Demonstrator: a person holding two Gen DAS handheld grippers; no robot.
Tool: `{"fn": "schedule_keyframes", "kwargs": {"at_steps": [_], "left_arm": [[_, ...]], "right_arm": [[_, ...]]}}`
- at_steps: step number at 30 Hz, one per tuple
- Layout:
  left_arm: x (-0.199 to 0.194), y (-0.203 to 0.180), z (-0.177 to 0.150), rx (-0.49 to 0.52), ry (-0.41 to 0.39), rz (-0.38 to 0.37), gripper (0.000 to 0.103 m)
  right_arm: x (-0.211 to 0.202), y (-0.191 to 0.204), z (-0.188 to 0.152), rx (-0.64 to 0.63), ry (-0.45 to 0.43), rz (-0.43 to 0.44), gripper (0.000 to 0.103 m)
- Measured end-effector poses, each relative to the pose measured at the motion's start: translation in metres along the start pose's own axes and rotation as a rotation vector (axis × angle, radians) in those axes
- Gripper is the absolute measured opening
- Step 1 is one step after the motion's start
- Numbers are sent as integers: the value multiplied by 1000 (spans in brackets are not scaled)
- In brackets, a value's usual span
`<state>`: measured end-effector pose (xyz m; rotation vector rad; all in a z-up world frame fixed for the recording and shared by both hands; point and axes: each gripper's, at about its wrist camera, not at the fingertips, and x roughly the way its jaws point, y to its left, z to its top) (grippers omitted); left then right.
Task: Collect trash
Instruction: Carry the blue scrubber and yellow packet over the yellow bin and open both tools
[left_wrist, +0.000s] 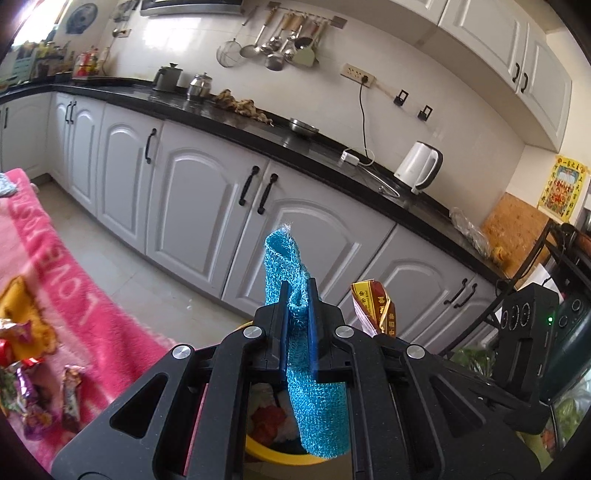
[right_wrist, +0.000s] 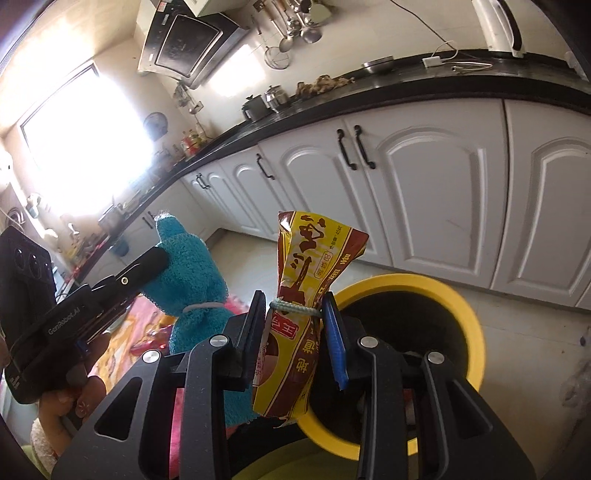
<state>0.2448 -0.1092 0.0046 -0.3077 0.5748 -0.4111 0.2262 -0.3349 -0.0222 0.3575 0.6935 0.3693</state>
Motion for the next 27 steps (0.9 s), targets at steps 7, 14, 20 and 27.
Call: {"fn": "schedule_keyframes", "kwargs": {"at_steps": [7,14,20,27], "left_arm": [[24,-5,-3,18,16,-3,4],[42,-9,-9,28,41,-1,4],[53,-5,-14,19,66,11,5],[57,6,-24,-13,90,28,26]], "right_arm": [[4,-13,2,-15,-7,-53,30],[14,-27,1,-10,17,-90,30],[24,-40,-2,20,39,-114,32],[30,-49,-9,48,62,-152,54]]}}
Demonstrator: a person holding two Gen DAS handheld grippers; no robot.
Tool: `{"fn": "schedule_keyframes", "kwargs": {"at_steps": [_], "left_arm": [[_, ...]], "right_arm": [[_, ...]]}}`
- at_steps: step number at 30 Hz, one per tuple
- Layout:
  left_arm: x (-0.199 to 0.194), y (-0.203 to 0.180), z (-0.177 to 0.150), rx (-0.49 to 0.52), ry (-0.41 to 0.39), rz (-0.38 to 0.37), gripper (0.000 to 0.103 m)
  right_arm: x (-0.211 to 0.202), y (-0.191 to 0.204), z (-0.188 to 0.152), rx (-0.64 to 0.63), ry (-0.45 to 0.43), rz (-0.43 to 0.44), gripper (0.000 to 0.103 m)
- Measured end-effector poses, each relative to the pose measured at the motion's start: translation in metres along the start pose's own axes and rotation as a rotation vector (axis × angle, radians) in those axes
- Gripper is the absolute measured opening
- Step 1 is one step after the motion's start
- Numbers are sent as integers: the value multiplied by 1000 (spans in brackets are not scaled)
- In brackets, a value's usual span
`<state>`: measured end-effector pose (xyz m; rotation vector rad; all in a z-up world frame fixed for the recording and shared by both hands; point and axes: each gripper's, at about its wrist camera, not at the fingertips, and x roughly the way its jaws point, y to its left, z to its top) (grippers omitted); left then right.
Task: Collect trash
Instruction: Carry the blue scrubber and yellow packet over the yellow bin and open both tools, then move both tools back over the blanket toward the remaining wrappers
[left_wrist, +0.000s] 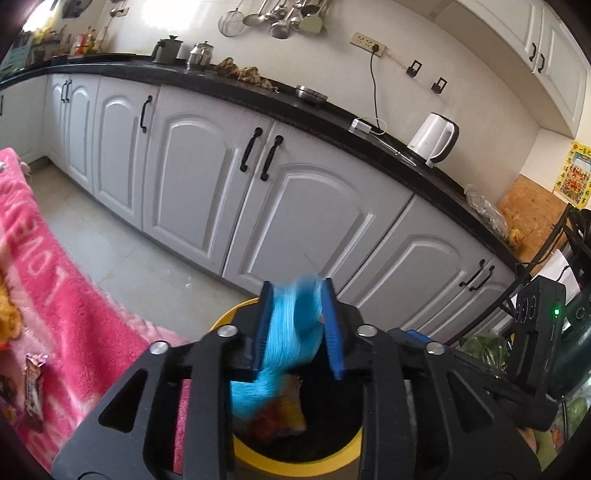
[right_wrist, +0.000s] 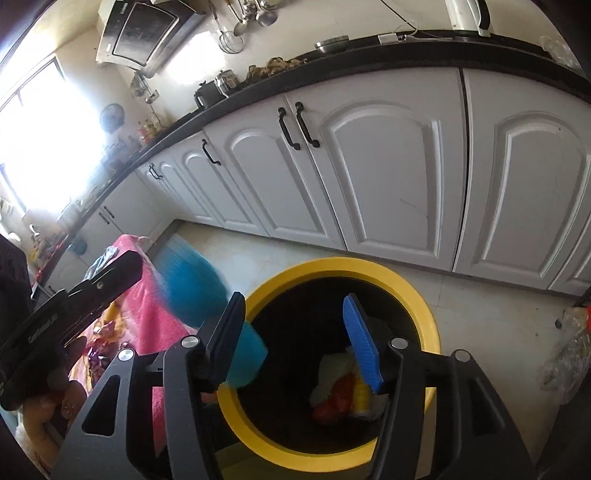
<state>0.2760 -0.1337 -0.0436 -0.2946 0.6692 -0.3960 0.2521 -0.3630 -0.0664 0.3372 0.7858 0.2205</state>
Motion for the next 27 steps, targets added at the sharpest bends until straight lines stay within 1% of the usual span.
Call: {"fn": "schedule_keyframes", "kwargs": {"at_steps": [1,4,5,7,8,10,11,13,15,22,27], "left_arm": [[-2,2,0,-3,-4,7,35],[-10,8,0,-17,-19,23,48],[-14,10,1,-22,-26,24,50],[-21,13,1,-28,-42,36,63],[-26,15,2,-30,-52,43,65],[-34,18,2,-33,-69,57,76],[-38,20,2,-35,-76,62,79],[-48,24,3,-38,-93,78,89],[-56,27,3,-37,-106,91,92],[-89,42,2,-58,-146,124,92],[-113,49,3,-67,-186,149,92]], "right_arm": [[0,-1,1,3,-3,-3,55],[-5,2,1,-4,-20,-4,57],[-6,2,1,-8,-25,-4,58],[-11,6,2,-19,-42,-5,60],[-12,7,2,-25,-47,-4,61],[-18,13,2,-40,-67,0,65],[-20,16,2,-45,-73,2,66],[-23,21,3,-59,-86,9,68],[-27,29,3,-80,-100,17,71],[-42,54,1,-143,-149,33,78],[-50,70,-1,-185,-175,46,81]]}}
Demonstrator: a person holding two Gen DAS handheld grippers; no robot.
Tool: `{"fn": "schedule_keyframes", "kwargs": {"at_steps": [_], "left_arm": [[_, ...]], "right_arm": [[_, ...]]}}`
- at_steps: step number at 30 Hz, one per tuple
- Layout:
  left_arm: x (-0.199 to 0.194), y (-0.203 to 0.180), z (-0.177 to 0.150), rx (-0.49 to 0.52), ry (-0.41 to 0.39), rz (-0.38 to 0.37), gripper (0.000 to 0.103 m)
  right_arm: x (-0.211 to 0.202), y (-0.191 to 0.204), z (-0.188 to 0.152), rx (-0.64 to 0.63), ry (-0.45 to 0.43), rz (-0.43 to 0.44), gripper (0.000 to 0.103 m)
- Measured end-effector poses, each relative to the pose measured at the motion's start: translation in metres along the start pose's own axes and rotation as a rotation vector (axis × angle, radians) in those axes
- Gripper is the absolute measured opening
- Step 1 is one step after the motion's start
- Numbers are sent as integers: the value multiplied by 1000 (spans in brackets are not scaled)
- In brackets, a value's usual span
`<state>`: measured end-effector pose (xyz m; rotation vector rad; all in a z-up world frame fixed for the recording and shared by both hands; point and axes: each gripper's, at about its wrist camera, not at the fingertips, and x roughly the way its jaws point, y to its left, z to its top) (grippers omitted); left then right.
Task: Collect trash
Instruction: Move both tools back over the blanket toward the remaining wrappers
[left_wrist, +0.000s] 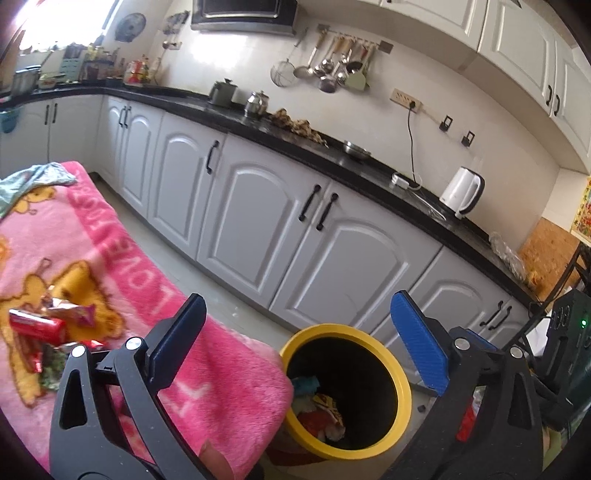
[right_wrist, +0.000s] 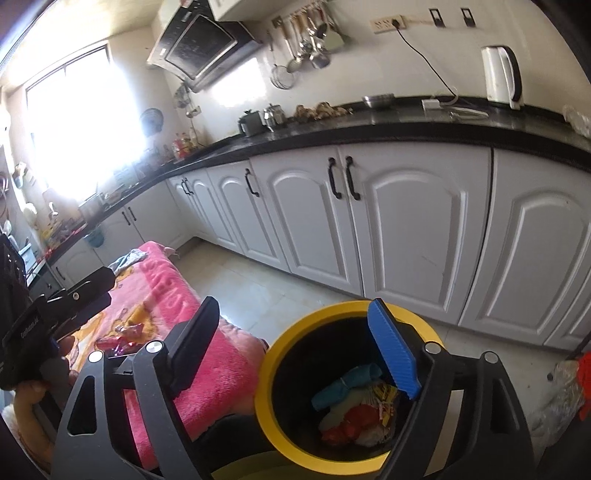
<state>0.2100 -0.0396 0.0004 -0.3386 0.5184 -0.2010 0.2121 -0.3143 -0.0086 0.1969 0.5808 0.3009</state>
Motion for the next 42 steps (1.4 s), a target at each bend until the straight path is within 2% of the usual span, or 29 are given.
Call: {"fn": "schedule_keyframes", "kwargs": {"at_steps": [23,32,42], "left_arm": [[-67,57,0,-82,-107,91,92],[-89,91,-1,-142,-131,137,92],[-115,141,-4,-208,-151,220,92]], "right_arm": [[-21,82,-11,-185,-61,75,88],[-17,119,-24,-257,-32,124,88],[3,166,-43,-336,46,207,88]]}}
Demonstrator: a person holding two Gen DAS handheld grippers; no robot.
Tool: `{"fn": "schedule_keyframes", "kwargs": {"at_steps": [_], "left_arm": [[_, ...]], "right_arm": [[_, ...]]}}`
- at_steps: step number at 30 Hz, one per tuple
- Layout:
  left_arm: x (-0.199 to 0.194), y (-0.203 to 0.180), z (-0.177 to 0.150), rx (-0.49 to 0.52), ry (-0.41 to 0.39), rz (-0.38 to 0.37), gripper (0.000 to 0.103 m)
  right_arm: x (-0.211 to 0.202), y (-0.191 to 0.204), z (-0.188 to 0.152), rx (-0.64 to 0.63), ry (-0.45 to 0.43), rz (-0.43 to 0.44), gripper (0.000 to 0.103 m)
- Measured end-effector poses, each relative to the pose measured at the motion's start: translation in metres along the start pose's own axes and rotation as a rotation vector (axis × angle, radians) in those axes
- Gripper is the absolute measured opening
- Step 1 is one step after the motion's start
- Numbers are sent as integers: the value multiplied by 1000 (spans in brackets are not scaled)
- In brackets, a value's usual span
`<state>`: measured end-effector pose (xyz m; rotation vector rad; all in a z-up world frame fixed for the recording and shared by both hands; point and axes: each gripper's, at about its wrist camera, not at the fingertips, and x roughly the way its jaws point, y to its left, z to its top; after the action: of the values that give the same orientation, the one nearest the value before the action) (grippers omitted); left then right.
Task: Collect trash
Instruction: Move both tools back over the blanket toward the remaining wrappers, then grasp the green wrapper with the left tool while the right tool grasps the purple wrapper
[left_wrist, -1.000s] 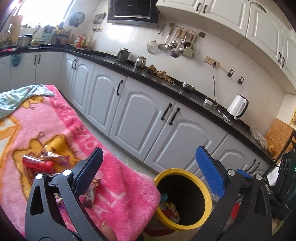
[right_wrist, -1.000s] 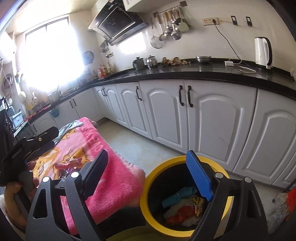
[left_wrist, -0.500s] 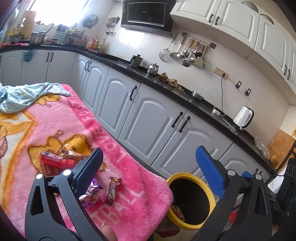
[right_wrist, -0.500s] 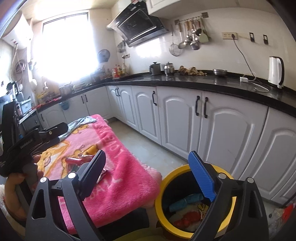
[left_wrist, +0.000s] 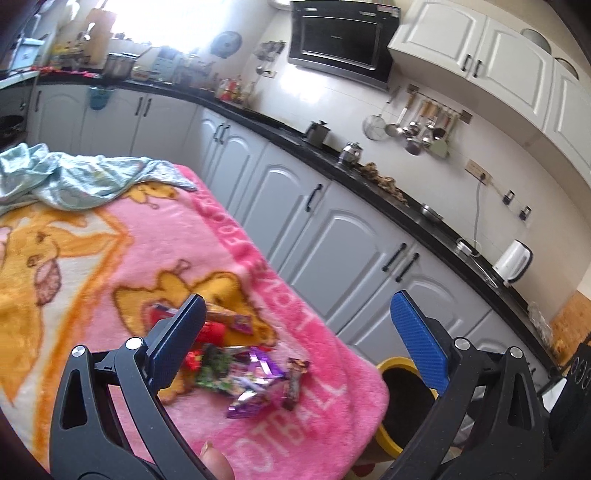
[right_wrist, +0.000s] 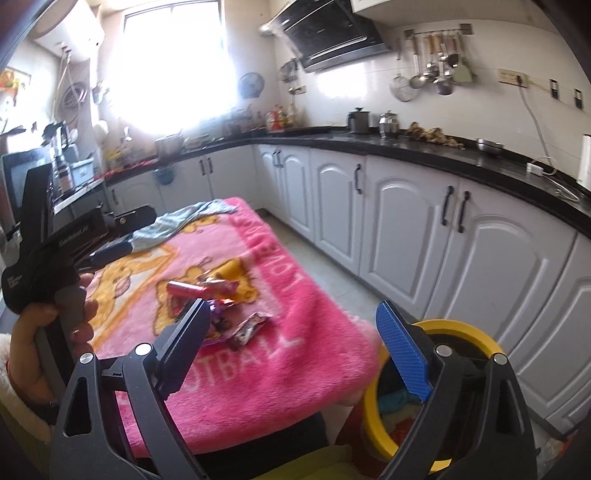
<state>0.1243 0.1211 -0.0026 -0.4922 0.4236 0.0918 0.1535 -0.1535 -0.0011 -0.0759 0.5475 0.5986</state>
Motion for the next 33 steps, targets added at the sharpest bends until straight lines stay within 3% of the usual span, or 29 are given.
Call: {"fn": "schedule_keyframes", "kwargs": {"at_steps": [9,17,25,28,33], "left_arm": [[-1,42,-1,-55,24,69,92],[13,80,-16,-131,129,91,91],[35,103,-41,-202,260,51,60],[43,107,-50,-222,300,28,54],[55,110,-61,-271,352,-22,53]], "right_arm": [[42,35,-7,-27,92,76,88],[83,47,-8,-2,158,136,87],[134,53,-13,70,292,223,65],[149,54,-12,102,321,246,57],[171,54,-9,151,357,290,42]]}}
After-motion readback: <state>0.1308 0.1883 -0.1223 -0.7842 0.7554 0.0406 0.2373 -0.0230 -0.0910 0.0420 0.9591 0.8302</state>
